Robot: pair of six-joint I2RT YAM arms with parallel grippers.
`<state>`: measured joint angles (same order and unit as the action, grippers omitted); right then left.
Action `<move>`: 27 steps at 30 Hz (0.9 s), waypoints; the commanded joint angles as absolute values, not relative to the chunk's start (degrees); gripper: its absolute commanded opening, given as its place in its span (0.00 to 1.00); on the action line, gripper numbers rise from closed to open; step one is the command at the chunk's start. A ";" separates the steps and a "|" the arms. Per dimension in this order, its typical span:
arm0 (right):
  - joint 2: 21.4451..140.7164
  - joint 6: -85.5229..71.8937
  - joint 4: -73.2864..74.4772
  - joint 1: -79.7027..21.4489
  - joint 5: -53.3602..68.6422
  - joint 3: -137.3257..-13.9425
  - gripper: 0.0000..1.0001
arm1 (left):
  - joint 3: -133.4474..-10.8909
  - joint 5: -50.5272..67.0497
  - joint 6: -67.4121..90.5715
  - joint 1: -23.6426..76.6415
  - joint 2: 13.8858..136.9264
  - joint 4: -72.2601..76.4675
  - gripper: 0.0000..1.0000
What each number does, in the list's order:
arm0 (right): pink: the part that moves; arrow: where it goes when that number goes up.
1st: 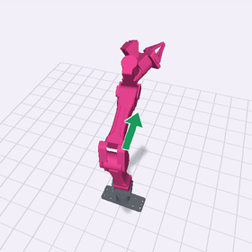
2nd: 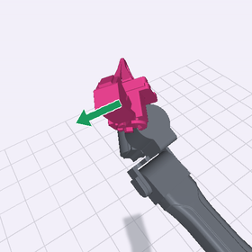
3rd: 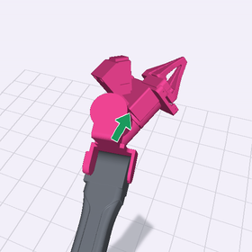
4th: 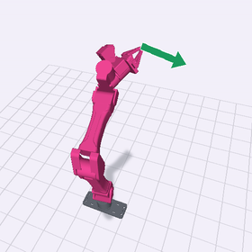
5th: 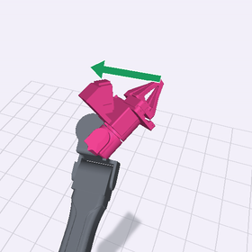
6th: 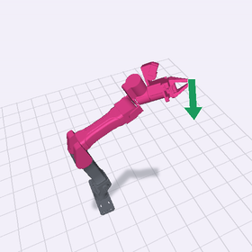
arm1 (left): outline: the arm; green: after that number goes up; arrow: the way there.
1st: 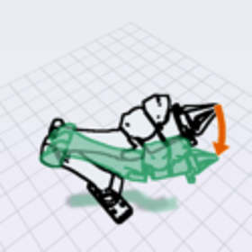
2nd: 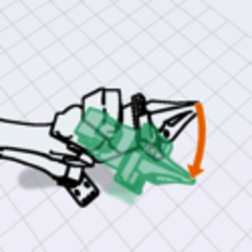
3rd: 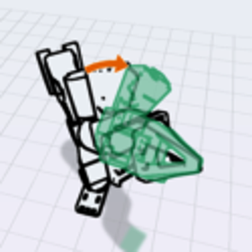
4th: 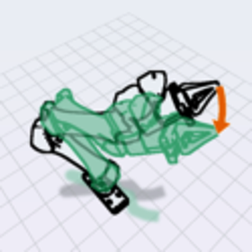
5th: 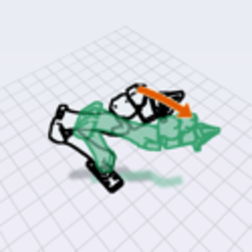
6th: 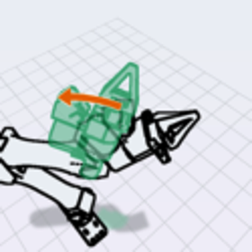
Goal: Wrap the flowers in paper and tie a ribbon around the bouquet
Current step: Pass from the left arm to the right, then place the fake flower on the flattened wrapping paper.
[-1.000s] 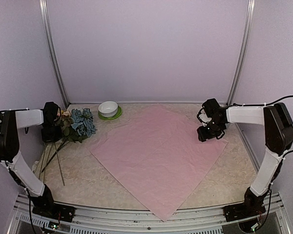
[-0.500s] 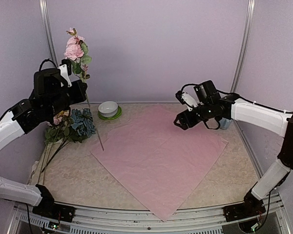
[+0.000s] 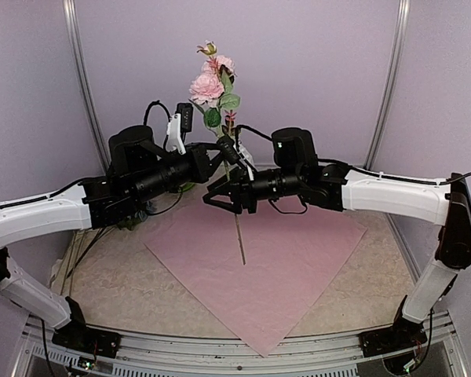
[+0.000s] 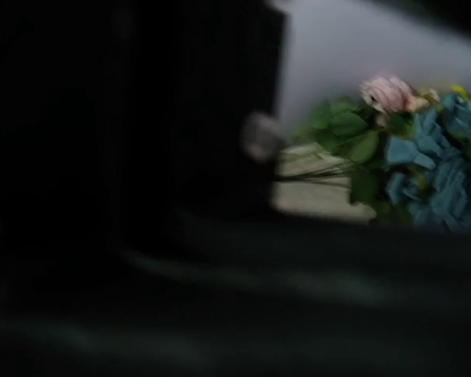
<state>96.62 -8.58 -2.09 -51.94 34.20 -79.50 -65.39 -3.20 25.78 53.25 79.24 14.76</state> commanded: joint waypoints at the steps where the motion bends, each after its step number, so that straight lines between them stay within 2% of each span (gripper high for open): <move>1: 95.25 -12.75 -4.97 -51.30 30.26 -77.28 0.15 | -64.31 -0.61 26.83 53.22 77.48 19.31 0.00; 2: 94.73 -13.78 -5.98 -51.24 29.55 -76.18 0.02 | -63.98 -1.46 26.73 53.18 77.23 18.64 0.00; 7: 95.10 -18.77 -5.74 -49.63 28.39 -75.29 0.00 | -65.51 -5.25 26.31 52.34 78.09 11.89 0.00; 8: 95.29 -20.29 -5.31 -49.11 28.16 -75.33 0.00 | -65.63 -5.74 26.51 51.97 78.21 10.76 0.03; 9: 95.47 -21.56 -5.12 -48.56 28.13 -75.22 0.00 | -65.63 -6.45 26.77 51.43 78.37 9.48 0.16; 12: 95.73 -24.17 -4.13 -46.93 26.54 -74.02 0.00 | -66.27 -8.99 29.08 48.35 79.07 3.46 0.78; 13: 96.09 -25.33 -2.92 -46.30 25.60 -73.92 0.00 | -67.02 -10.34 30.08 46.76 79.36 -0.19 0.90; 14: 96.78 -27.42 -1.58 -45.44 25.13 -74.10 0.00 | -67.87 -11.94 31.12 44.62 79.60 -4.74 0.95; 19: 103.77 -32.74 2.67 -41.53 23.47 -75.31 0.00 | -68.19 -21.89 35.20 31.61 79.55 -24.24 0.96; 24: 112.76 -33.29 7.09 -39.89 21.88 -81.33 0.00 | -62.60 -19.76 34.02 23.95 76.76 -25.76 0.96; 27: 114.07 -36.47 4.09 -39.03 22.28 -79.22 0.00 | -60.73 -19.26 33.67 20.78 76.10 -26.91 0.97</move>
<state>112.99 -32.45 3.68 -39.92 23.03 -79.13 -62.92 -18.90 33.63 23.40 78.39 -22.02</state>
